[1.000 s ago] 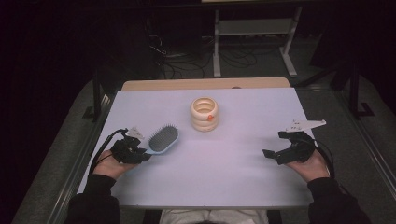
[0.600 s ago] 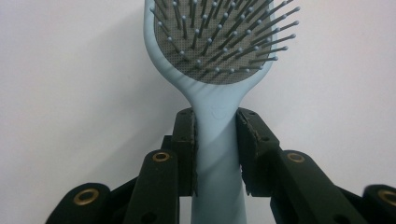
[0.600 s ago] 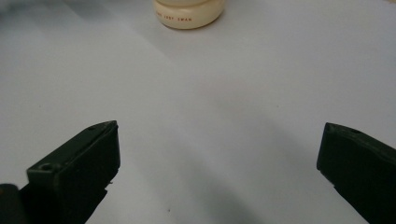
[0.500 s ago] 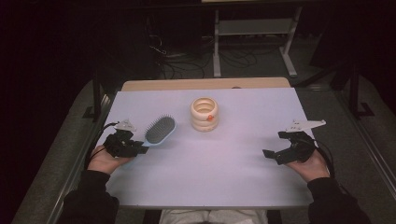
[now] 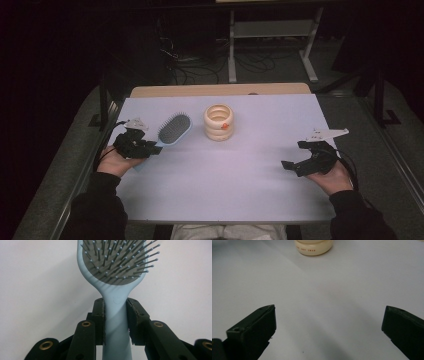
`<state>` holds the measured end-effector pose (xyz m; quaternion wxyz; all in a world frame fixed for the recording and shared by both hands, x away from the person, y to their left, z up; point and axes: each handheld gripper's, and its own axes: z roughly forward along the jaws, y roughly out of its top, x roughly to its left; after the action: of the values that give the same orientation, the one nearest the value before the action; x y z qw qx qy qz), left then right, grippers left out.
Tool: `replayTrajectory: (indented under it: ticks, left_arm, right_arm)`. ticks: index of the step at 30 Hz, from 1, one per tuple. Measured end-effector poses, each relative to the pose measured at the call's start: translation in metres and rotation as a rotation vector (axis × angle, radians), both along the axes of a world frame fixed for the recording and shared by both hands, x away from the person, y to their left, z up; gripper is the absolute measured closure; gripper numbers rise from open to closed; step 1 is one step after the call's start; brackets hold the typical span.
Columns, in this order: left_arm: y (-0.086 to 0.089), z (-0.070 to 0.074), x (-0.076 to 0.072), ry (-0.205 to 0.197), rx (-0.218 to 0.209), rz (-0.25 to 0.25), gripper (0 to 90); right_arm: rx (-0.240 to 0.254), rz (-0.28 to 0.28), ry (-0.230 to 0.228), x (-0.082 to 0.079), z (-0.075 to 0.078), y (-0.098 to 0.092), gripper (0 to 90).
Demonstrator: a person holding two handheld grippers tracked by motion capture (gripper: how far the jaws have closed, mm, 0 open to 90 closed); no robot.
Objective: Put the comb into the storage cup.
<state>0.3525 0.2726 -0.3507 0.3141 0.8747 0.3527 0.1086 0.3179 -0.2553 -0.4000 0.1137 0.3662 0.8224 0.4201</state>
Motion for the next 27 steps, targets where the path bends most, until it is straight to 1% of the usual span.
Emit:
replayTrajectory:
  ticks: [3,5,9,13,15,17,19,23,27]
  left_arm:
    - [-0.002,0.004,0.002,0.001,-0.019,-0.013,70.0]
    - [-0.004,0.005,0.002,-0.01,-0.011,-0.014,70.0]
    - [-0.007,0.008,0.004,-0.019,-0.013,-0.023,70.0]
    - [-0.012,0.011,0.005,-0.036,-0.022,-0.031,70.0]
    - [-0.014,0.013,0.005,-0.042,-0.038,-0.036,70.0]
    - [-0.016,0.015,0.005,-0.043,-0.044,-0.044,70.0]
    - [-0.019,0.016,0.006,-0.048,-0.035,-0.048,70.0]
    - [-0.024,0.02,0.007,-0.06,-0.049,-0.052,70.0]
    - [-0.031,0.023,0.009,-0.071,-0.055,-0.064,70.0]
  right_arm:
    - [0.002,-0.001,-0.001,0.0,0.0,0.0,0.0]
    - [0.002,-0.001,-0.002,-0.001,0.001,0.0,0.0]
    - [0.002,0.0,-0.003,-0.001,0.001,0.0,0.0]
    - [0.002,-0.001,-0.001,-0.001,0.0,0.0,0.0]
    - [0.002,-0.001,-0.001,0.0,0.0,0.0,0.0]
    - [0.002,0.0,0.0,0.0,0.0,0.0,0.0]
    - [0.002,0.001,-0.001,0.0,0.0,0.0,0.0]
    - [0.003,0.0,0.0,0.0,0.0,0.0,0.0]
    - [0.001,0.002,-0.001,0.0,0.0,0.0,0.0]
